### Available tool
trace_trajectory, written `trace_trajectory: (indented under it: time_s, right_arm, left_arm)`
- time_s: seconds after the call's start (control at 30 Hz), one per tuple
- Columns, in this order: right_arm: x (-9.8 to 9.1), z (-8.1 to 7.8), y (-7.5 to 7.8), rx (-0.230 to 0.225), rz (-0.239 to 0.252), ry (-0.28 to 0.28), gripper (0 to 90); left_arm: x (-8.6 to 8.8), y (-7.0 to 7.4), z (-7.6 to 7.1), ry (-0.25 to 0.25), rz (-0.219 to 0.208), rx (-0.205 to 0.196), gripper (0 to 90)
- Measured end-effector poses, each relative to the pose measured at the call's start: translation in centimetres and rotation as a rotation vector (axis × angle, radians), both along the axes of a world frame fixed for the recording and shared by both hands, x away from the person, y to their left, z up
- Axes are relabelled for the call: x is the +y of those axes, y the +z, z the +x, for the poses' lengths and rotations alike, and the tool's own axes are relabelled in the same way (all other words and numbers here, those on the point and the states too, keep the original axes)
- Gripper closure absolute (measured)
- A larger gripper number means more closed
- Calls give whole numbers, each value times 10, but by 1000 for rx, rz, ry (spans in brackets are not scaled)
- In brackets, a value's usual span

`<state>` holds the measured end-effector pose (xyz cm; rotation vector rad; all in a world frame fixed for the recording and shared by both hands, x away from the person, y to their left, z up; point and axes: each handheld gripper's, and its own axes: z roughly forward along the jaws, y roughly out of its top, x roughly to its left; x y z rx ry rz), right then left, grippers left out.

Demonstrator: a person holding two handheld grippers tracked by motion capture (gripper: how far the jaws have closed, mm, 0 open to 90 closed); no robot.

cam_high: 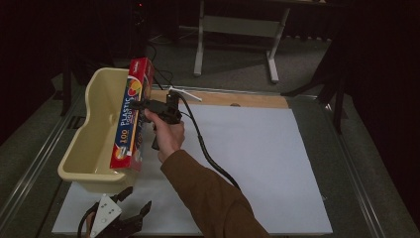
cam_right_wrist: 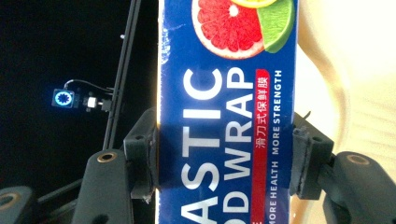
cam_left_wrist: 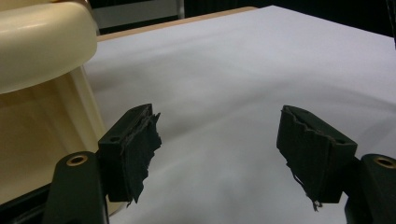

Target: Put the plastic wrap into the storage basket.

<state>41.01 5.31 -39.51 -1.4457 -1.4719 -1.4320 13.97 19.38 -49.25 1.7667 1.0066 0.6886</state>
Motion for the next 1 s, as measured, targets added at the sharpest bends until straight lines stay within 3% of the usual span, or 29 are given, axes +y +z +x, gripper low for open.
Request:
trace_trajectory:
  time_s: [0.47,0.73,0.93,1.0]
  right_arm:
    - [19,-2,-7,20,4,-23,388]
    - [22,-3,-7,-11,-16,-24,358]
    - [24,-4,-6,-52,-54,-22,311]
    - [24,-3,-9,-52,-95,-21,315]
  left_arm:
    - [1,1,0,1,-7,-5,284]
    - [2,1,-1,3,-8,-6,284]
    - [1,1,-1,1,-4,-6,284]
    - [1,1,-1,1,-4,-6,284]
